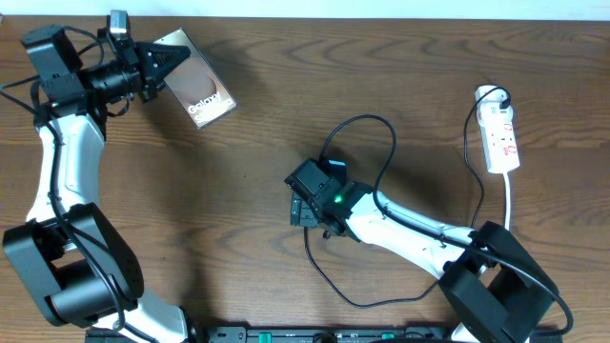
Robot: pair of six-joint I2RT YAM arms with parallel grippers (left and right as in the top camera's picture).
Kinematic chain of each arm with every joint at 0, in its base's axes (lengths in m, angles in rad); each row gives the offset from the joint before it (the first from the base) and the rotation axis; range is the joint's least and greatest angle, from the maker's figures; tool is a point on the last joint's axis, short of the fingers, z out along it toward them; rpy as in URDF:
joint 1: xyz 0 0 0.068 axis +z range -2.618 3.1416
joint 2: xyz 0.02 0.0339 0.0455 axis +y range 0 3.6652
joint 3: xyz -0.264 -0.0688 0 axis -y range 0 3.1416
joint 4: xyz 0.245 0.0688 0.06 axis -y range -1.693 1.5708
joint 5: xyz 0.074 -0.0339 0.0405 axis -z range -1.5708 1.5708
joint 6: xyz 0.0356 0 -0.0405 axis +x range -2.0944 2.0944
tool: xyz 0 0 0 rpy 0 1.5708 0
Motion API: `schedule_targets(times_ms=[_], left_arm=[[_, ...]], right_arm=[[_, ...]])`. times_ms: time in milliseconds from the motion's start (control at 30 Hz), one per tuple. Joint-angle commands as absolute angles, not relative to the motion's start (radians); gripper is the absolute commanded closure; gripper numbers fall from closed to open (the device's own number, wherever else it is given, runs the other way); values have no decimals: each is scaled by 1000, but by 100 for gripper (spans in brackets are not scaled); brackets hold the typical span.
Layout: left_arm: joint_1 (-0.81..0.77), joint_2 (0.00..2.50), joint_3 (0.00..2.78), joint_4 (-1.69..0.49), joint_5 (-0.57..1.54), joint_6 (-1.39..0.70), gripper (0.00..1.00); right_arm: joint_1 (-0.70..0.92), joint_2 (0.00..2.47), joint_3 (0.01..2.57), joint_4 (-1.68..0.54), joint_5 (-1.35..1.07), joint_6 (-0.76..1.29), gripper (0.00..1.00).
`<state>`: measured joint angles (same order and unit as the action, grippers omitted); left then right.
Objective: Plug charger to phone and switch on socket
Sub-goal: 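Move the right gripper down to the black cable's loose end, then grasp the USB-C plug end of the black cable with the right gripper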
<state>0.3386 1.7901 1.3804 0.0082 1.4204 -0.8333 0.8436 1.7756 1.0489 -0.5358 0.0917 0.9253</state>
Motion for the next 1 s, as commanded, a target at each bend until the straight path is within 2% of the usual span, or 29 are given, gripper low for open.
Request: schedule_targets(times_ms=[0, 267, 500, 600, 967], left_arm=[[344, 1779, 1395, 16, 1463, -823, 92], [343, 1779, 1393, 16, 1462, -823, 92], [343, 1779, 1391, 16, 1462, -823, 93], [343, 1779, 1391, 16, 1463, -823, 93], [343, 1779, 1391, 16, 1462, -823, 92]], right_arm=[[846, 1769, 1065, -539, 128, 950, 12], [879, 1769, 1124, -546, 117, 927, 7], [884, 1857, 1394, -778, 99, 849, 3], [884, 1940, 1495, -886, 132, 884, 6], [888, 2032, 1502, -965, 160, 1065, 14]])
